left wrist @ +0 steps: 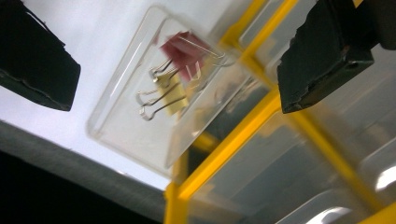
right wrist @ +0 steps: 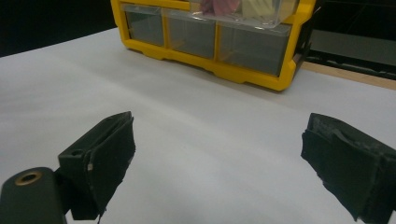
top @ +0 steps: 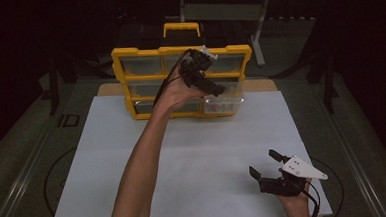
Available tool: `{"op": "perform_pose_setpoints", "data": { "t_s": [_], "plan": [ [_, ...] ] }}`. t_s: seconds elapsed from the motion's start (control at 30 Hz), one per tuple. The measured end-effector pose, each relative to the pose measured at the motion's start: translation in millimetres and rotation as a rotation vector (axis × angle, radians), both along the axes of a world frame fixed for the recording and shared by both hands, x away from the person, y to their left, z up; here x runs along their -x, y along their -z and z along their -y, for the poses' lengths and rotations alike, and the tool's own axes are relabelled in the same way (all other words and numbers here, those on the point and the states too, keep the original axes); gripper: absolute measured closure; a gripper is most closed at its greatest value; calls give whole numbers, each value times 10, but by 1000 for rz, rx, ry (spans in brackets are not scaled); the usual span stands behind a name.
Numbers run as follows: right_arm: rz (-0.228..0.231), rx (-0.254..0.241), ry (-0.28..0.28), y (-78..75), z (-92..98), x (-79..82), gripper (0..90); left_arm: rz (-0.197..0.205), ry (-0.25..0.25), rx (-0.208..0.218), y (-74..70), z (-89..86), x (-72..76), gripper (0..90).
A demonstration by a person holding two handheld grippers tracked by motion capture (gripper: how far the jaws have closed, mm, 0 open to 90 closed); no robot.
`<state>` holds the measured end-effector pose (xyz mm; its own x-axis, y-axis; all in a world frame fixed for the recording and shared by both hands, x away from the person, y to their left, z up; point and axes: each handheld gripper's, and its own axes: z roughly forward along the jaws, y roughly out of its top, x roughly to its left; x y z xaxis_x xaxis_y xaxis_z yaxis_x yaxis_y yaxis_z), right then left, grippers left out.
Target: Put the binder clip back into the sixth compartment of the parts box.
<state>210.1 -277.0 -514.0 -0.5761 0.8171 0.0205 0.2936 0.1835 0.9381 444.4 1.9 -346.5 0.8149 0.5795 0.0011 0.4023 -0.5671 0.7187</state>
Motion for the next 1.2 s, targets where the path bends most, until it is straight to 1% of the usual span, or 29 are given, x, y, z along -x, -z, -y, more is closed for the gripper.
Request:
{"op": "perform_pose_setpoints", "data": {
  "t_s": [0.17,0.3,0.33,0.43,0.6,0.67,0.7,0.83,0.97,1.0,1.03,1.2],
  "plan": [
    [0,3,-1,-5,-10,1,90,8,-4,18,30,-168,51,0],
    [-1,3,-4,-3,-21,-3,90,16,-2,14,93,-331,145,0],
    [-1,3,-4,-3,-21,-3,90,16,-2,14,93,-331,145,0],
    [0,9,-9,-3,-40,-1,90,38,3,20,150,-474,274,0],
    [-2,6,-5,-5,-37,2,89,111,3,15,226,-679,521,0],
    [-1,4,-4,-7,-35,4,90,133,3,9,268,-757,625,0],
    [1,6,-4,-8,-35,4,89,144,1,23,293,-800,677,0],
    [3,8,-6,-11,-36,9,89,163,-8,41,397,-974,856,0],
    [4,9,-7,-8,-44,9,89,173,-13,41,516,-1147,1010,0],
    [4,8,-7,-8,-46,9,89,173,-16,50,556,-1187,1046,0],
    [5,7,-6,-9,-47,10,89,174,-16,41,594,-1233,1077,0],
    [6,5,-6,-6,-49,9,89,176,-32,70,810,-1416,1231,0]
  ]
}}
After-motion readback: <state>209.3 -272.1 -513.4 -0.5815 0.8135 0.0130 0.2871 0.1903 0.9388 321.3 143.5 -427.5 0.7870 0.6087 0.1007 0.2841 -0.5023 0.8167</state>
